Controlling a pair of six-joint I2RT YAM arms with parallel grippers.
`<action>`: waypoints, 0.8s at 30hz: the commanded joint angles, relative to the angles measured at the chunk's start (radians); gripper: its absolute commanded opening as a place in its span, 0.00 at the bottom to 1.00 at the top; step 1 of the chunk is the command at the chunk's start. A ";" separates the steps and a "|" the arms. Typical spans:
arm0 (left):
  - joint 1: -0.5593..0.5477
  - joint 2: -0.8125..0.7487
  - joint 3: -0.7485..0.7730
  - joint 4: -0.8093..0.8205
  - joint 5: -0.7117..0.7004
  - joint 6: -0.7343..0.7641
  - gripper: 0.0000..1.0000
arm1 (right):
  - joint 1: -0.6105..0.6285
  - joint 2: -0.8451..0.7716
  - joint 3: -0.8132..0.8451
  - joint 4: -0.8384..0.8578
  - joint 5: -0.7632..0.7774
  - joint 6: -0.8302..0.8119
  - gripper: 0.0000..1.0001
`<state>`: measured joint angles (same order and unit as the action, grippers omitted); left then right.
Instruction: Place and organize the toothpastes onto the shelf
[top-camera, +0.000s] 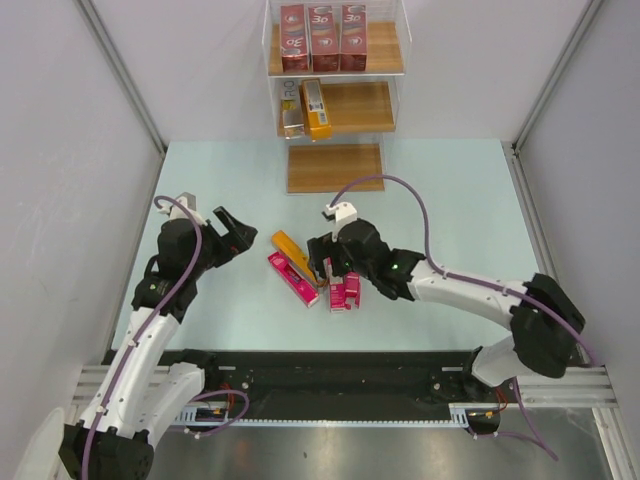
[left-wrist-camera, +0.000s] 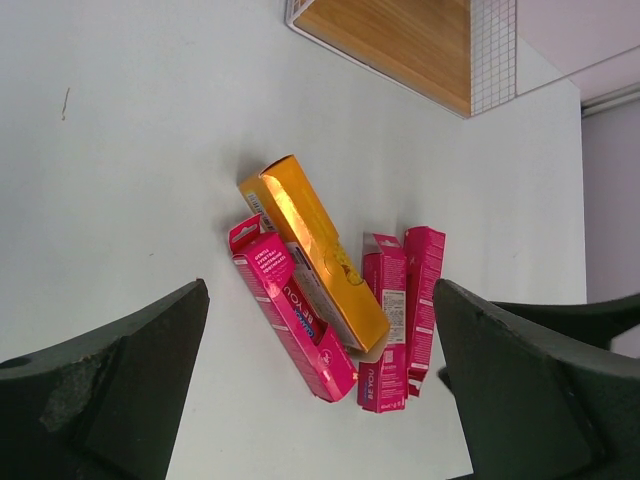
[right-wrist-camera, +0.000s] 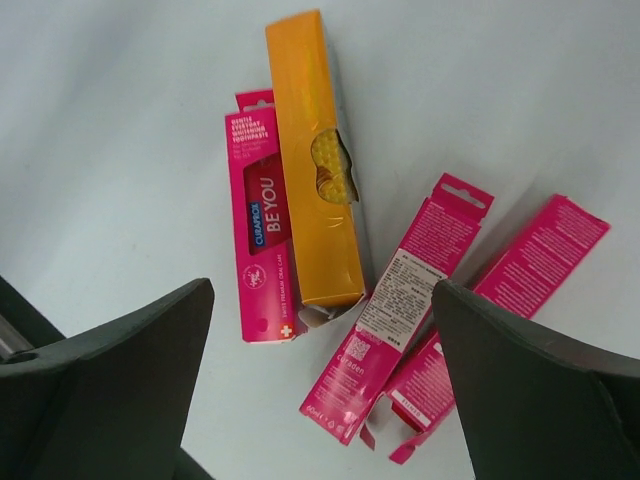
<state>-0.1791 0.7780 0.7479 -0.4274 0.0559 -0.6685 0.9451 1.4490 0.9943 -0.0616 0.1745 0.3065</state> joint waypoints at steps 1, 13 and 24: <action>-0.002 -0.013 -0.001 0.023 0.004 0.035 1.00 | 0.003 0.135 0.032 0.089 -0.073 -0.067 0.95; 0.000 -0.009 0.004 0.003 -0.004 0.049 1.00 | 0.000 0.415 0.208 0.066 -0.093 -0.080 0.82; -0.002 -0.013 0.005 -0.004 -0.001 0.050 1.00 | -0.020 0.479 0.214 0.020 -0.070 -0.047 0.49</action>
<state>-0.1791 0.7780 0.7479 -0.4297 0.0555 -0.6437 0.9386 1.9060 1.1824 -0.0254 0.0902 0.2527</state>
